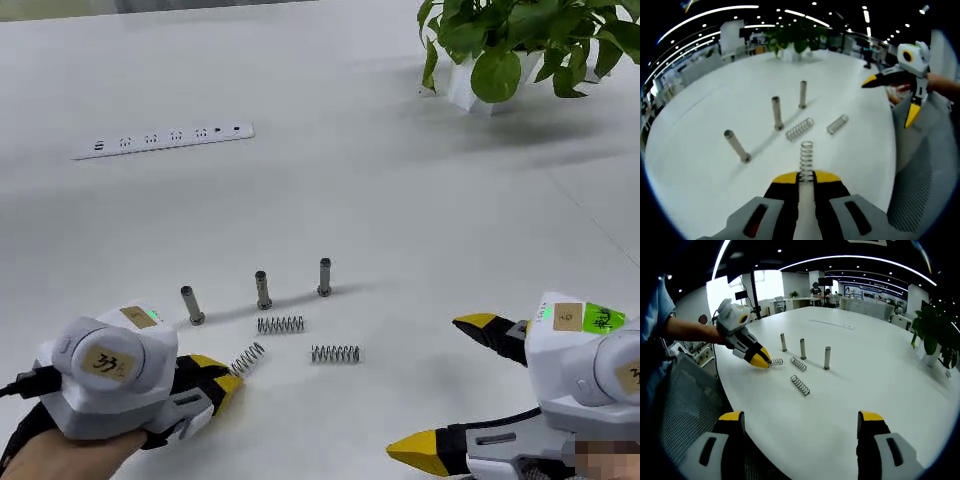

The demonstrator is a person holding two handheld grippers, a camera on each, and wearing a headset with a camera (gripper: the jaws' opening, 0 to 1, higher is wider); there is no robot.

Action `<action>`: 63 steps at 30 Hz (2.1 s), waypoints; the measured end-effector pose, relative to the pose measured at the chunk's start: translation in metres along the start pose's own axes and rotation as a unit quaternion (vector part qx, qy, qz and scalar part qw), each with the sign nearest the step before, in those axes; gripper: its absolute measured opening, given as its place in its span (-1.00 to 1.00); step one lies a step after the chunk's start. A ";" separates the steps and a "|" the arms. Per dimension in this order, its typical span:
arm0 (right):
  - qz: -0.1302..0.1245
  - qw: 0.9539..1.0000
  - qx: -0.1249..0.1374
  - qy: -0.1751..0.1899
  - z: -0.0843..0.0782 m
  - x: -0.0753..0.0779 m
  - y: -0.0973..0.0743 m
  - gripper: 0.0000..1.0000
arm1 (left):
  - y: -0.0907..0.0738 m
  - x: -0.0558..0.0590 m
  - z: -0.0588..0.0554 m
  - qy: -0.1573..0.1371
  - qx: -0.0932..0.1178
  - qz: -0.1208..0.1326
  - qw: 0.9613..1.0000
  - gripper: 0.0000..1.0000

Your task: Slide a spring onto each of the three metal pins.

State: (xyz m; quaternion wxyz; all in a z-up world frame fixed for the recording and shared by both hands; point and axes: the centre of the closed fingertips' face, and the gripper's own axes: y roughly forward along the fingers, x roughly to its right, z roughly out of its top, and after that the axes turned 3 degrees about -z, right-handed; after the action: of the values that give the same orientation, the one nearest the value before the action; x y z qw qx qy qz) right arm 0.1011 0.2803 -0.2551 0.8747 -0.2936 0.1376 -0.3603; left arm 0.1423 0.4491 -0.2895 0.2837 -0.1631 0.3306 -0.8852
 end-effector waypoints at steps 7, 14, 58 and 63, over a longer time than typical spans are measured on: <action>0.012 1.000 -0.012 -0.015 -0.002 -0.003 0.005 0.86 | -0.010 0.021 0.017 0.033 0.031 -0.026 0.999 -0.80; 0.040 0.999 0.014 -0.017 0.026 -0.006 0.008 0.81 | -0.015 0.050 0.030 0.066 0.062 -0.079 0.993 -0.80; 0.289 0.957 0.027 -0.017 0.064 -0.066 0.004 -0.67 | -0.024 0.101 0.060 0.167 0.102 -0.166 0.966 -0.80; 0.293 0.956 0.028 -0.014 0.065 -0.069 0.003 -0.75 | -0.024 0.102 0.060 0.170 0.102 -0.168 0.966 -0.80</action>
State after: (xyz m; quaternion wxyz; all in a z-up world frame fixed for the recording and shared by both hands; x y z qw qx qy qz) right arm 0.0837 0.3584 -0.2035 0.9515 -0.2211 0.1948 -0.0881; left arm 0.0818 0.3723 -0.2190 0.0857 -0.0340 0.2495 -0.9640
